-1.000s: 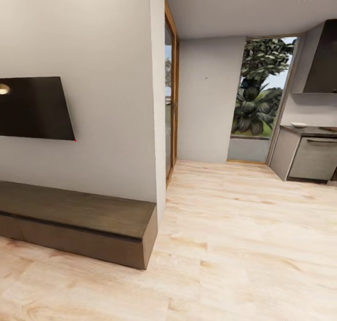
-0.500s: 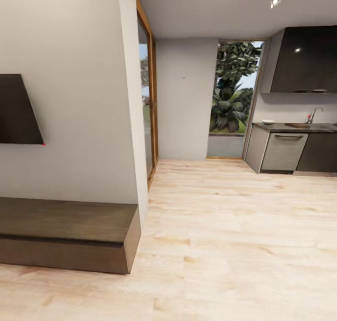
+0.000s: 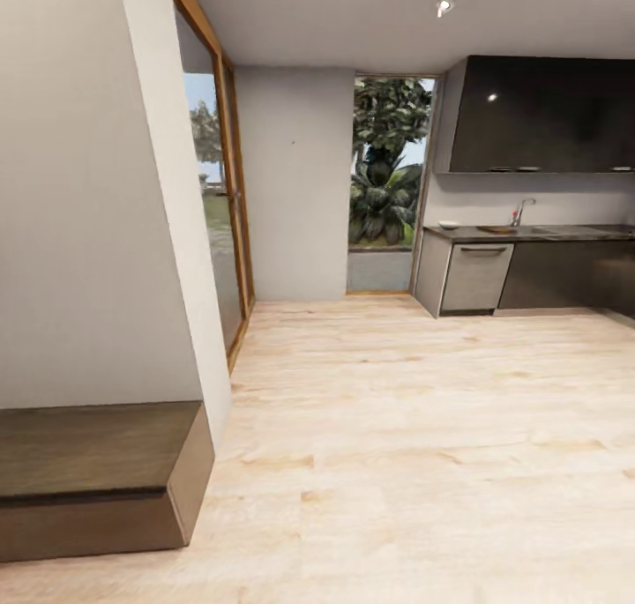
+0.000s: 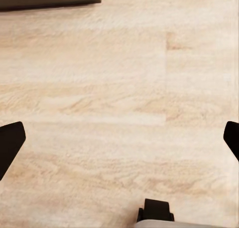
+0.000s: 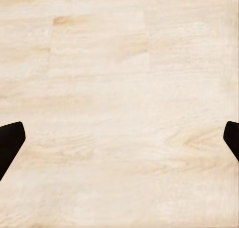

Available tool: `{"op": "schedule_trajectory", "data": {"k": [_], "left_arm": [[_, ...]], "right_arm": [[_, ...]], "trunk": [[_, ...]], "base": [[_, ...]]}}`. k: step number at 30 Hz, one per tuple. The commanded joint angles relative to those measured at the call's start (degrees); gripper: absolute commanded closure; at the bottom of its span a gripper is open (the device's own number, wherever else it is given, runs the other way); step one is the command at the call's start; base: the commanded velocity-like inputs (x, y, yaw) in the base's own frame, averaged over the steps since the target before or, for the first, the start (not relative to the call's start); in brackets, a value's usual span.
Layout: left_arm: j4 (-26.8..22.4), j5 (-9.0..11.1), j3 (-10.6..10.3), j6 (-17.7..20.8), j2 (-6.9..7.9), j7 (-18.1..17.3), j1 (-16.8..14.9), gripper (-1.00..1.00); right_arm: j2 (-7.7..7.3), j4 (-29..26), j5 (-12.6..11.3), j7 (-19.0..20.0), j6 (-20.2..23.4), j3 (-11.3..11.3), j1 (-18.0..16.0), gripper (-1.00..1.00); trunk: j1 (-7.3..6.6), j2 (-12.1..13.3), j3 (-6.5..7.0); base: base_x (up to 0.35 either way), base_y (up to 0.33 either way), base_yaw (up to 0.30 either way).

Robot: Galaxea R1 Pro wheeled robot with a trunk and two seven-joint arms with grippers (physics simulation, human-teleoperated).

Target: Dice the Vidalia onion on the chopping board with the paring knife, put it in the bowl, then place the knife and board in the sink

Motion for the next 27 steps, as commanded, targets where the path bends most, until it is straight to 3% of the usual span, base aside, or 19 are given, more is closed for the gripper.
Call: {"op": "schedule_trajectory", "data": {"k": [1, 27], "left_arm": [[0.01, 0.00, 0.02, -0.18, 0.00, 0.13, -0.02, -1.00], [0.10, -0.04, 0.03, -0.18, 0.00, 0.13, -0.02, -1.00]], "right_arm": [[0.00, -0.02, -0.01, 0.00, -0.09, 0.03, -0.01, -1.00], [0.00, -0.04, -0.01, 0.00, -0.09, 0.03, 0.00, -1.00]], "trunk": [[0.02, -0.02, -0.08], [0.02, -0.02, -0.20]], "base": [[0.217, -0.230, -0.281], [0.218, -0.231, -0.281]]}}
